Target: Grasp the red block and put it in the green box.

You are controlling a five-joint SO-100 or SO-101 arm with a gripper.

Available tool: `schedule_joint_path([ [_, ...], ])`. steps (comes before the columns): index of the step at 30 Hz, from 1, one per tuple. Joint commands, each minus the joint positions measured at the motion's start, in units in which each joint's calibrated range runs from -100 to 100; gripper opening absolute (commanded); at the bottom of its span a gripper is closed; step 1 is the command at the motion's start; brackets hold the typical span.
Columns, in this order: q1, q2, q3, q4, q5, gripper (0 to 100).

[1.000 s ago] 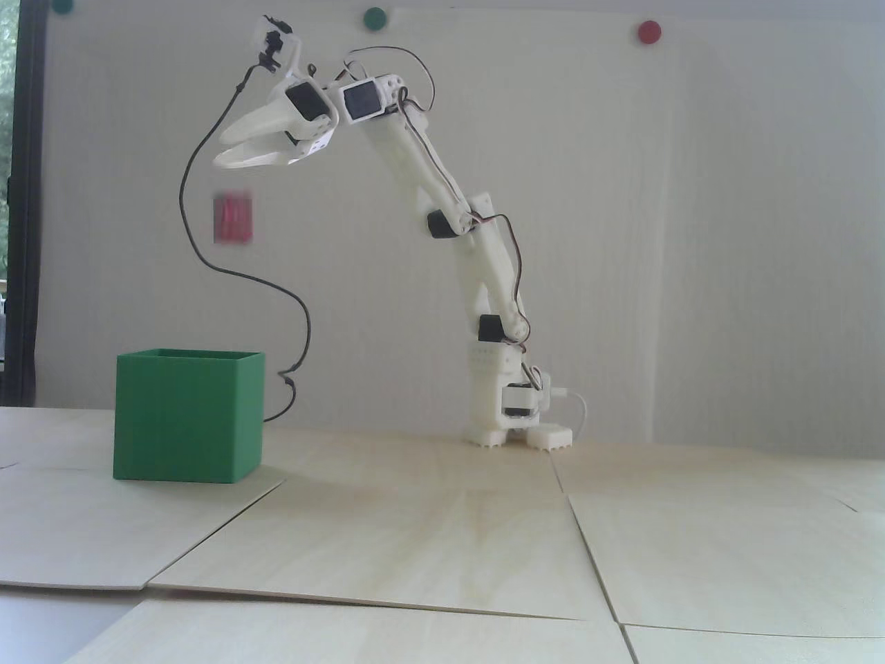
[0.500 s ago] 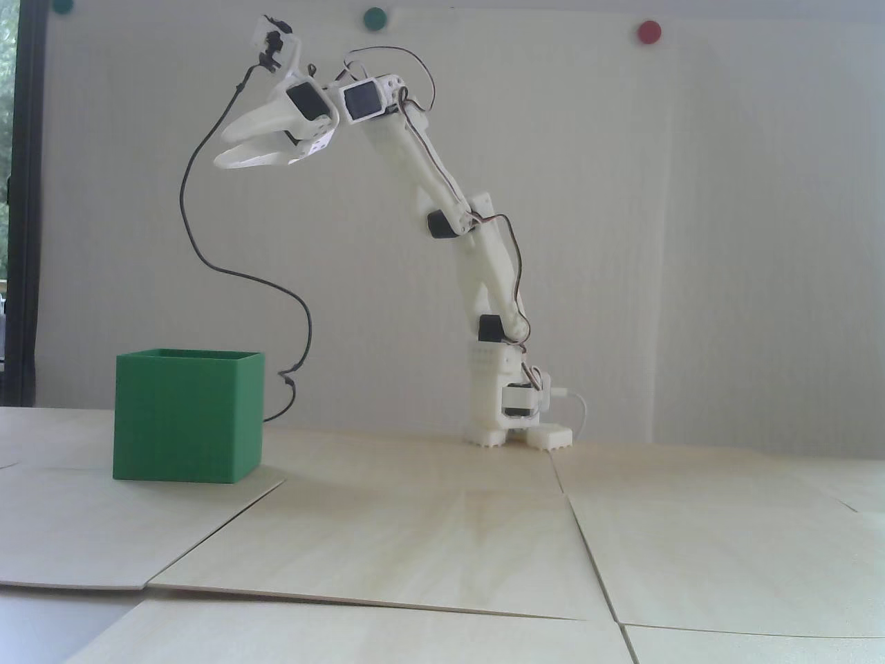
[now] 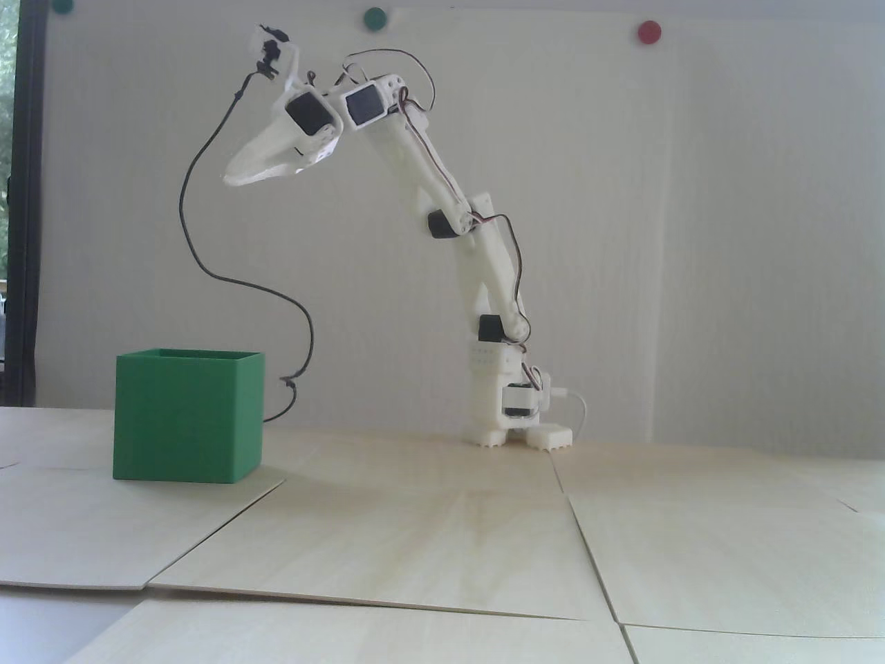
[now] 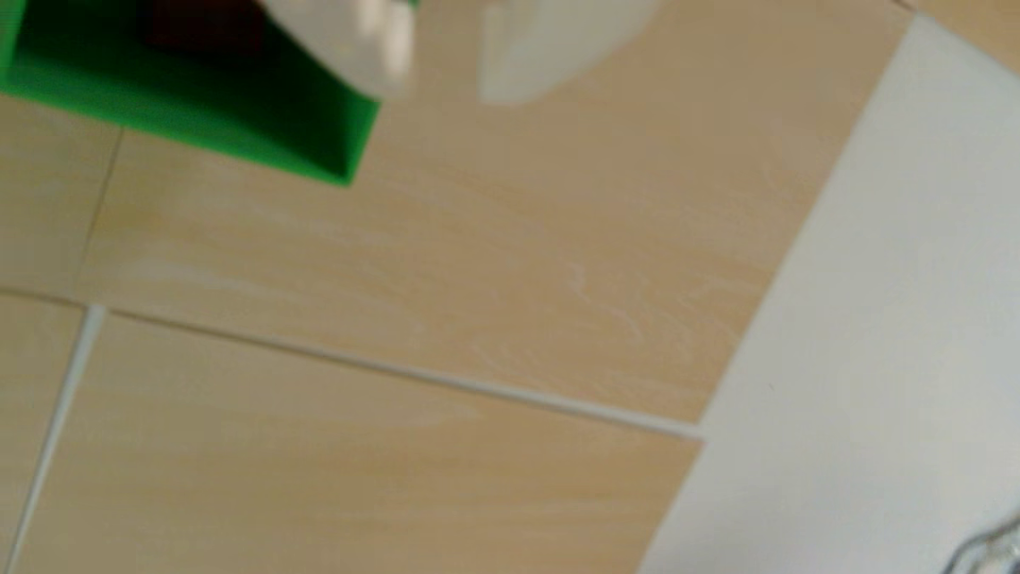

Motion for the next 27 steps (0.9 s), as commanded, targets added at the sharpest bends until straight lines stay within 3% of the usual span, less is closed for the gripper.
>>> schedule_joint_path([
  [1, -4.5, -8.7, 1.06, 8.4, -0.09, 2],
  [8, -16.57, -23.31, 28.83, 8.15, -0.35, 2],
  [17, -28.95, -46.37, 80.21, -18.49, 0.06, 2],
  [27, -35.95, -61.84, 114.72, -26.34, -0.46, 2],
])
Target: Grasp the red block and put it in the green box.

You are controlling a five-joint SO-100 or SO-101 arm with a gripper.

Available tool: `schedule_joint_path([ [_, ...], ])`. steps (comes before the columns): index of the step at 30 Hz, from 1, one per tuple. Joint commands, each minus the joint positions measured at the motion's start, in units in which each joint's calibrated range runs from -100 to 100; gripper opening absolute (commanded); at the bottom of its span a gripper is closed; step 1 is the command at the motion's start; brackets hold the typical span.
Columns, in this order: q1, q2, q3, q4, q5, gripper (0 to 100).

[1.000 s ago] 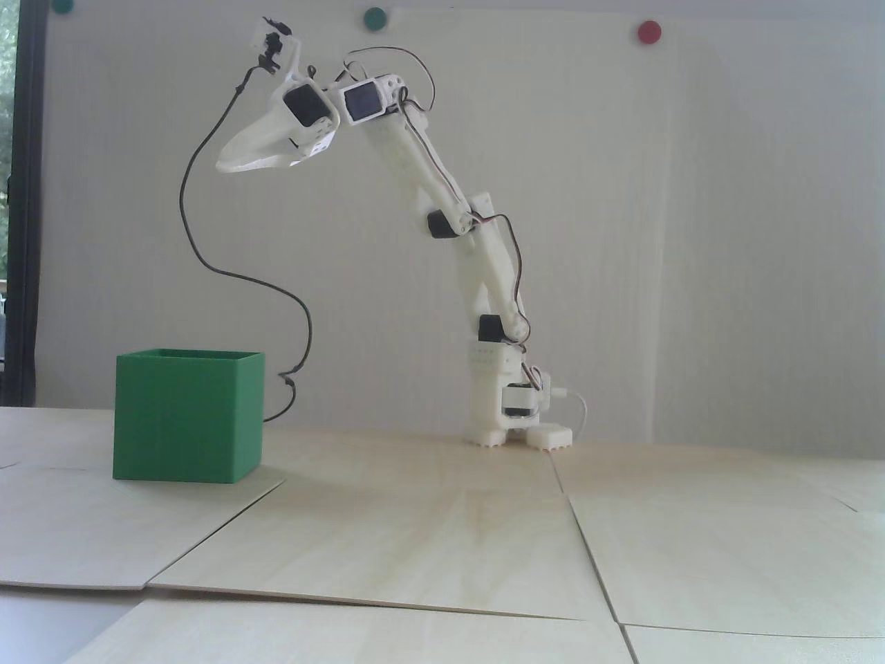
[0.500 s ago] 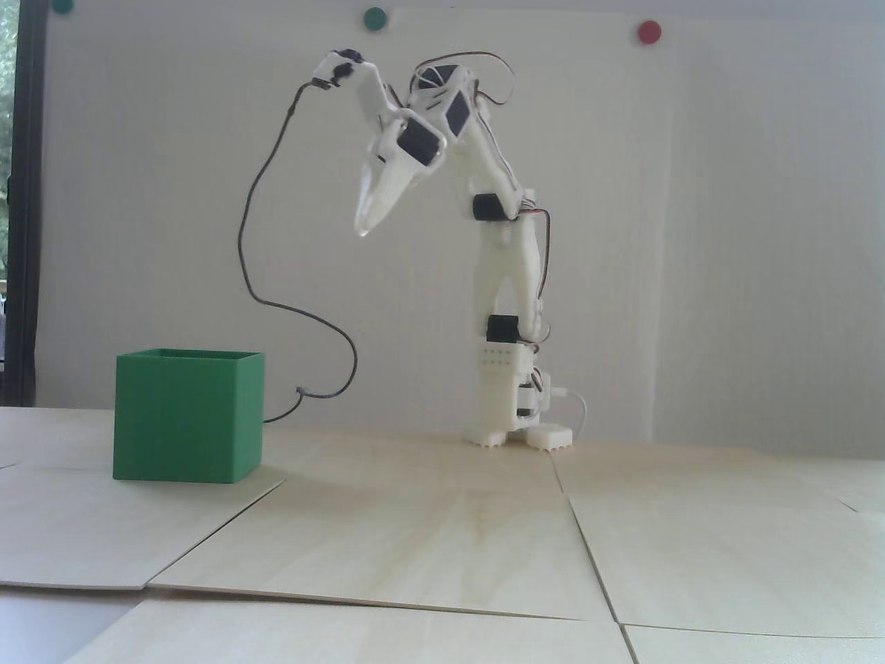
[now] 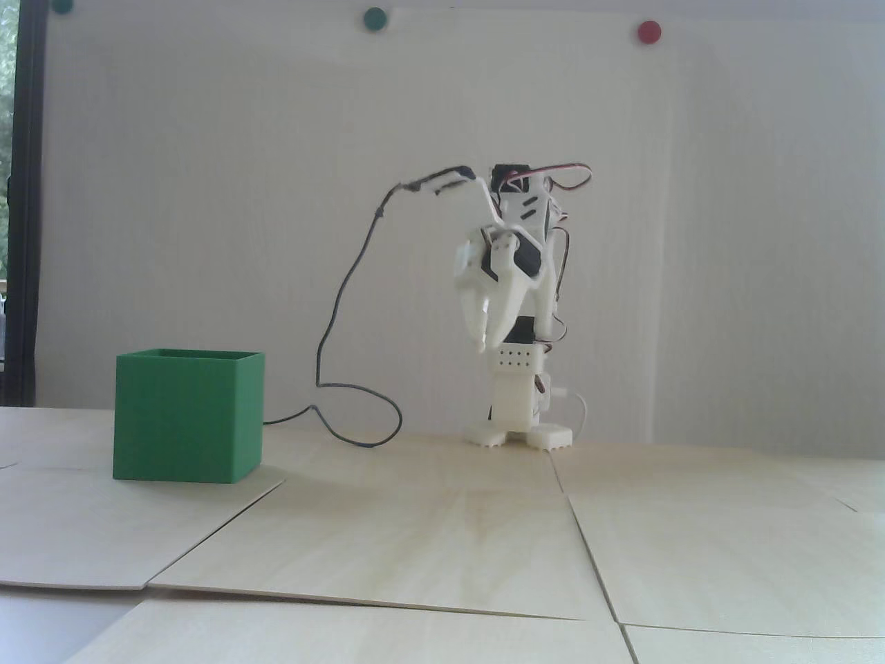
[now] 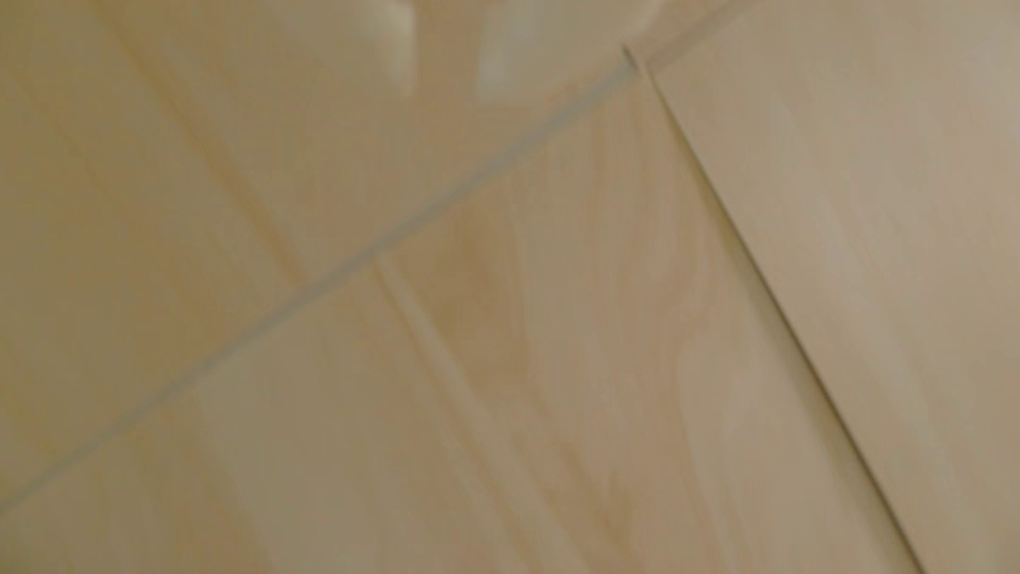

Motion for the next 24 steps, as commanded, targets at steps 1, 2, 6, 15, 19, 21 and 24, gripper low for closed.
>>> schedule_joint_path([
  [1, -3.21, -9.33, 11.99, -7.66, -2.01, 2],
  [2, -3.69, -10.91, 14.66, -9.68, -3.37, 2],
  [6, -5.78, -17.15, 23.35, -13.9, -8.52, 2],
  [15, -8.76, -26.15, 34.89, -13.56, -12.17, 2],
  [19, -8.68, -27.41, 37.9, -13.56, -3.78, 2],
  [21, -8.52, -30.02, 41.1, -13.56, -0.4, 2],
  [24, -8.68, -36.1, 46.51, -13.56, 2.93, 2],
])
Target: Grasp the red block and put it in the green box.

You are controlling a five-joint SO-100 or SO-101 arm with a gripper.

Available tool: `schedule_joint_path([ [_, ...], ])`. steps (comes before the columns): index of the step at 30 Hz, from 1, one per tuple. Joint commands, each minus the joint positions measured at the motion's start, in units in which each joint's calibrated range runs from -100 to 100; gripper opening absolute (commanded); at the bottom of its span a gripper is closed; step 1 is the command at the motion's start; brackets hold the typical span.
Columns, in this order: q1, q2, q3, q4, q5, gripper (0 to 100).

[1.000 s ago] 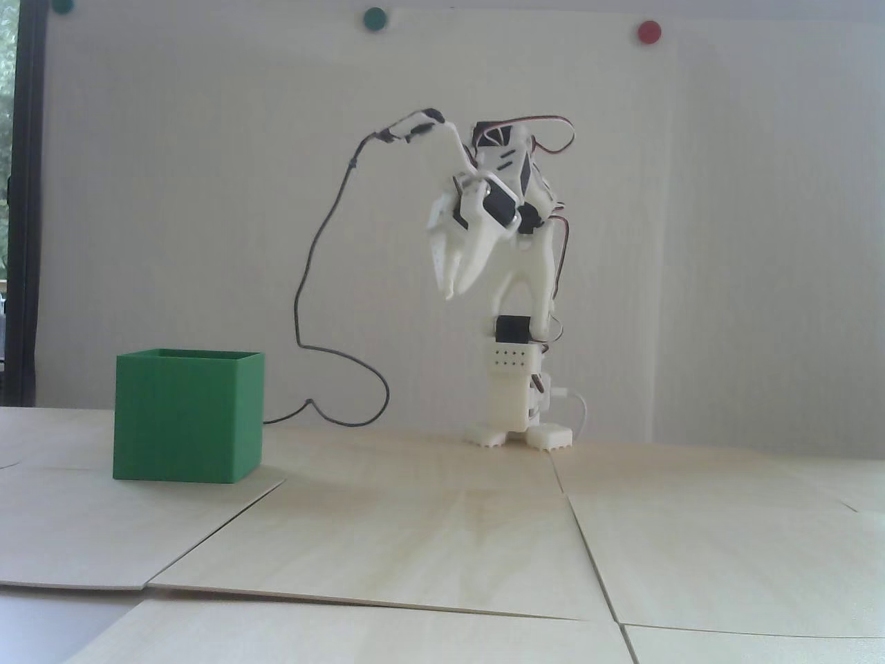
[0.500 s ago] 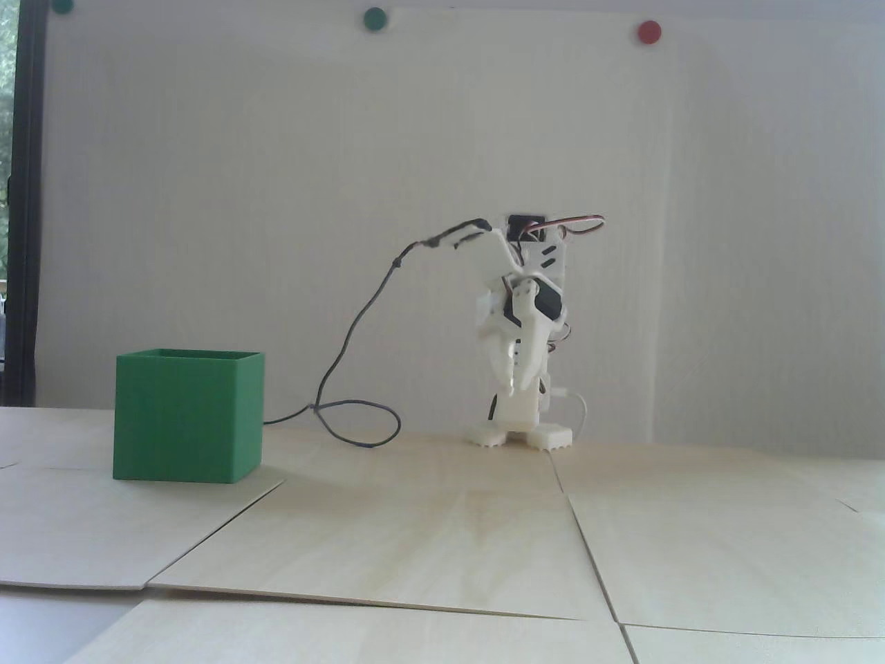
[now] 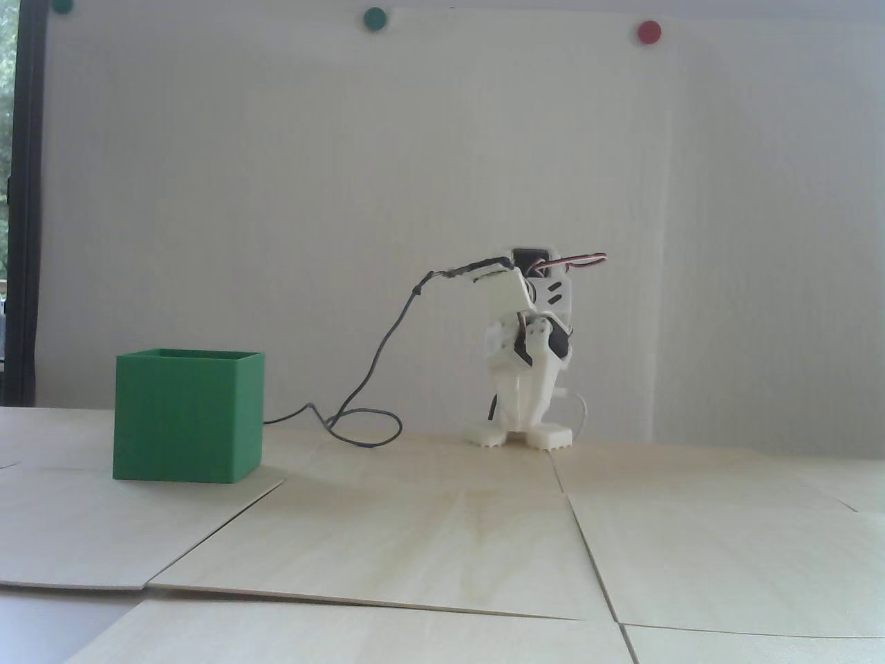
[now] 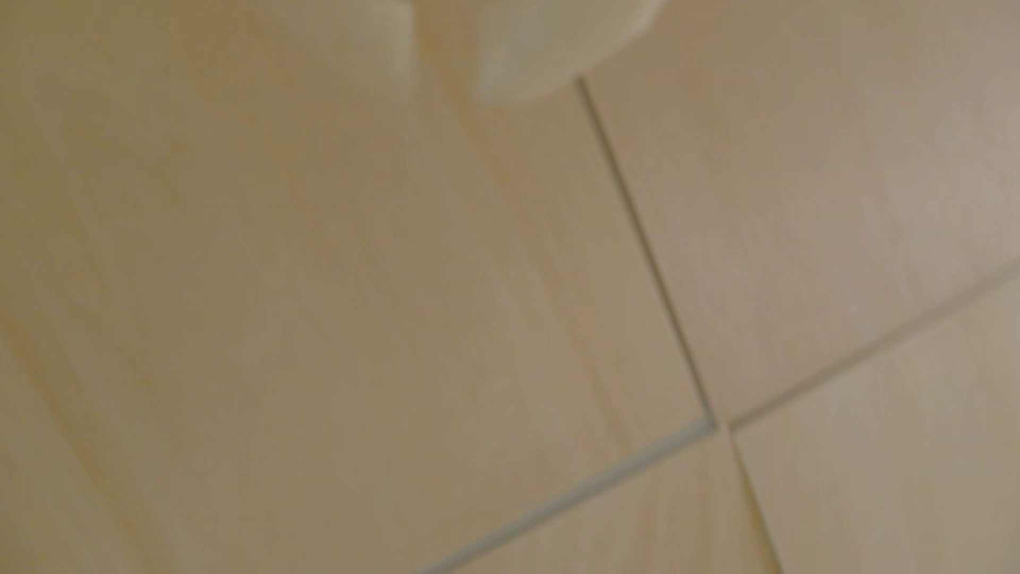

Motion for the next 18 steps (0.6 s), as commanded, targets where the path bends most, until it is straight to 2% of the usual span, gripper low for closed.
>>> schedule_joint_path([
  [1, -0.5, -7.46, 4.15, -1.0, 5.05, 2],
  [4, -0.5, -13.7, 10.19, -1.08, 8.38, 2],
  [8, -0.58, -20.8, 15.87, -0.58, 9.06, 2],
  [18, -2.27, -28.62, 16.4, 15.7, 12.18, 2],
])
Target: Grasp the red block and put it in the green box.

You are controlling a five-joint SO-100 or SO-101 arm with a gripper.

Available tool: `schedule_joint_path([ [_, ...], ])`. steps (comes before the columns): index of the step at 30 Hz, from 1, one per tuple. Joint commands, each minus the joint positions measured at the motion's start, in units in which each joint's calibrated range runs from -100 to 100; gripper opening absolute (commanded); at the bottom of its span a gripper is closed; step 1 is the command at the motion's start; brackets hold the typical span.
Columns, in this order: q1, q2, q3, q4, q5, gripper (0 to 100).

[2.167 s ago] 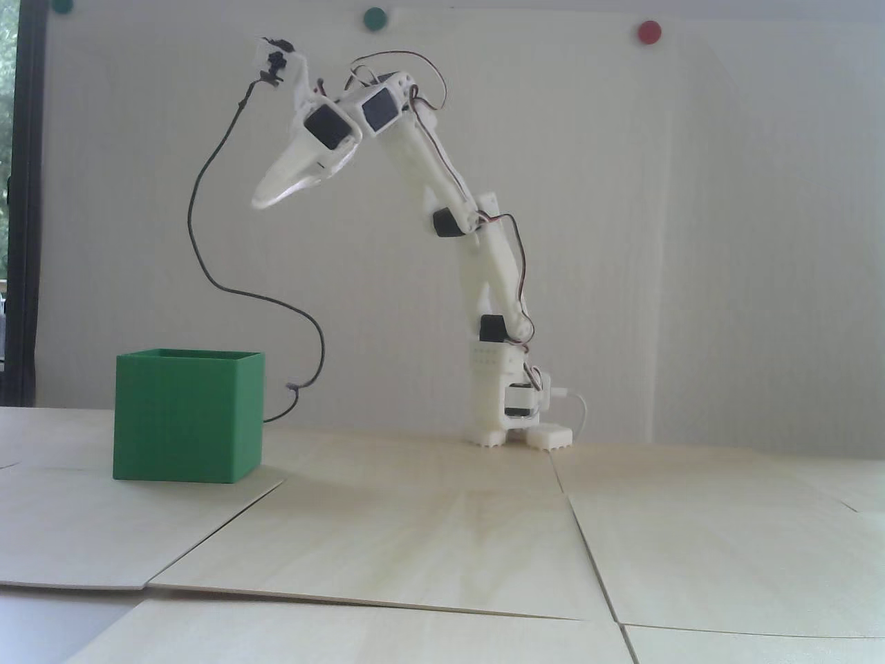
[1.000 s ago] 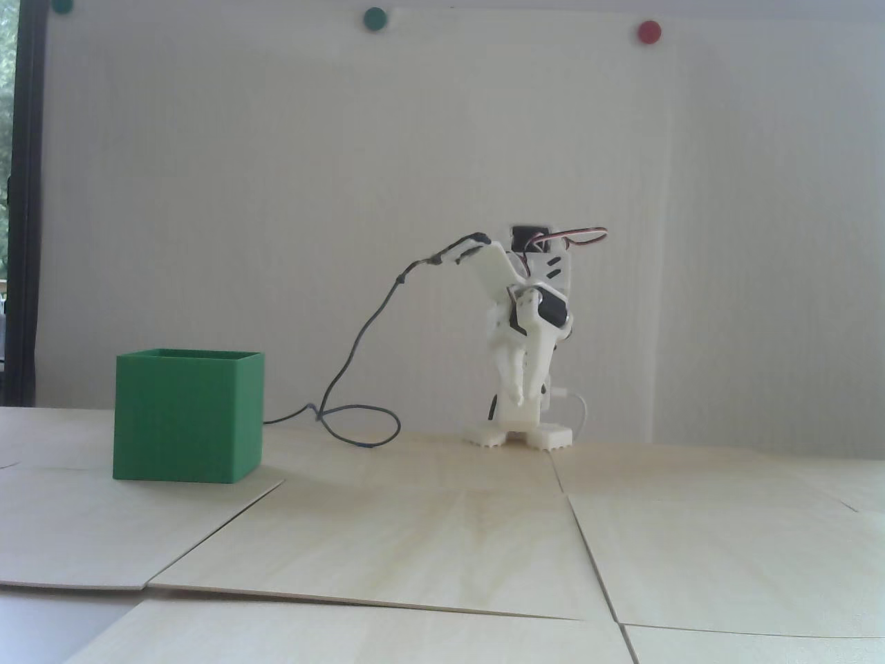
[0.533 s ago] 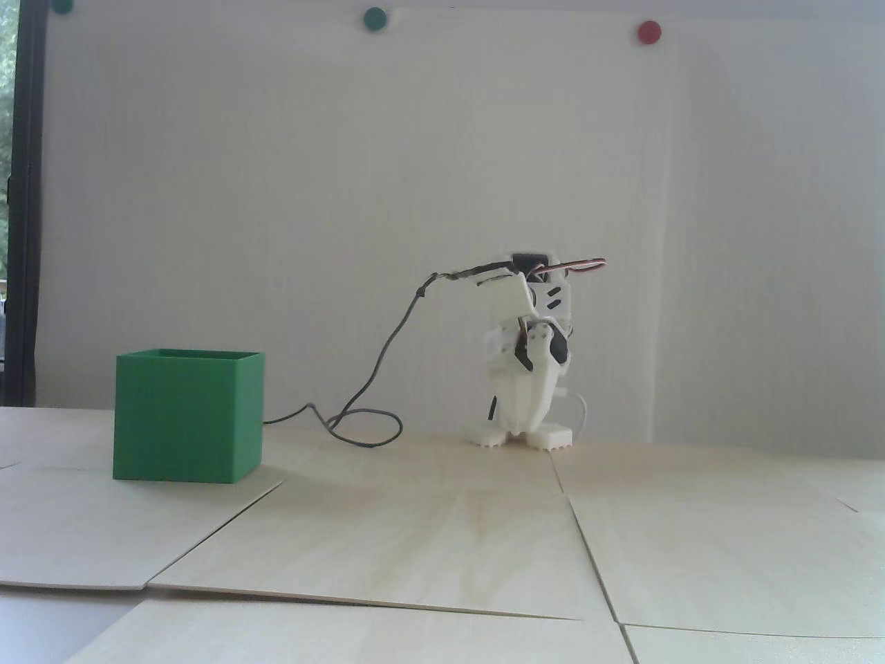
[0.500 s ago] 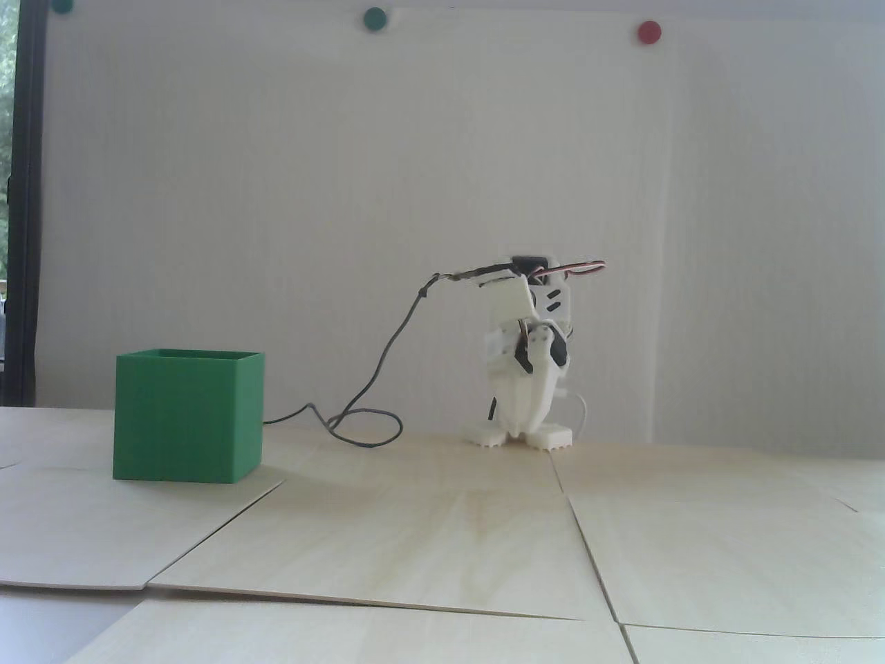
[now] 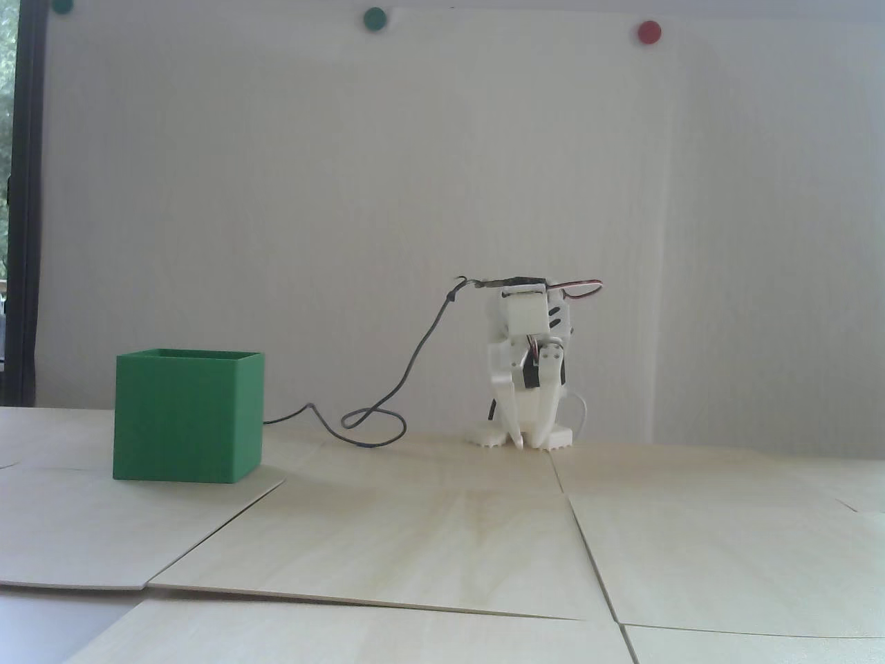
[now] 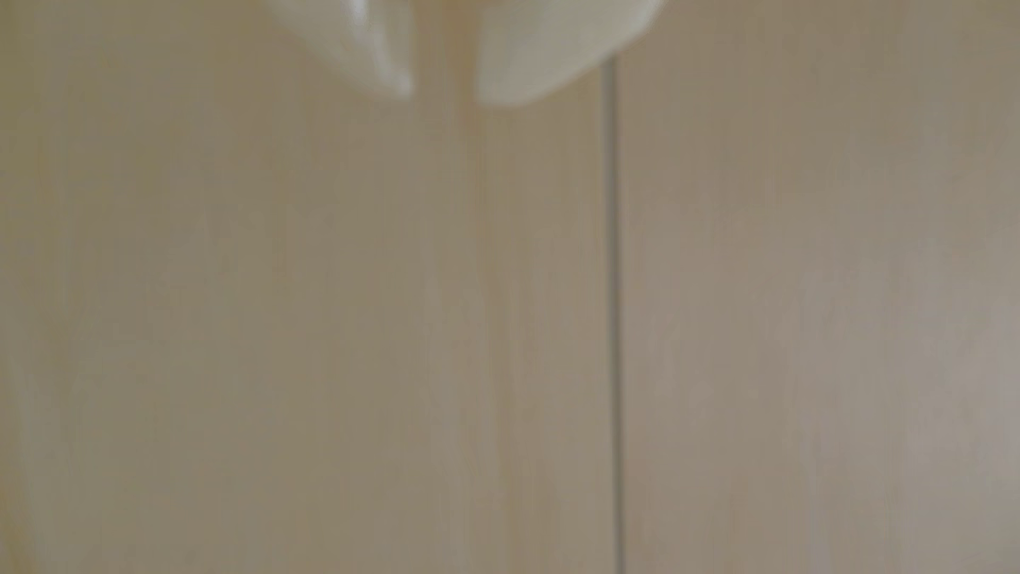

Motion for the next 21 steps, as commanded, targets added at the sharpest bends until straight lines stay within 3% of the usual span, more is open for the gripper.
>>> schedule_joint_path([
  [1, -0.5, -2.36, 0.73, 5.57, 0.63, 2],
  [10, 0.14, -7.97, 0.73, 19.48, 0.16, 2],
  [21, 3.84, -8.52, 0.73, 20.07, 0.26, 2],
])
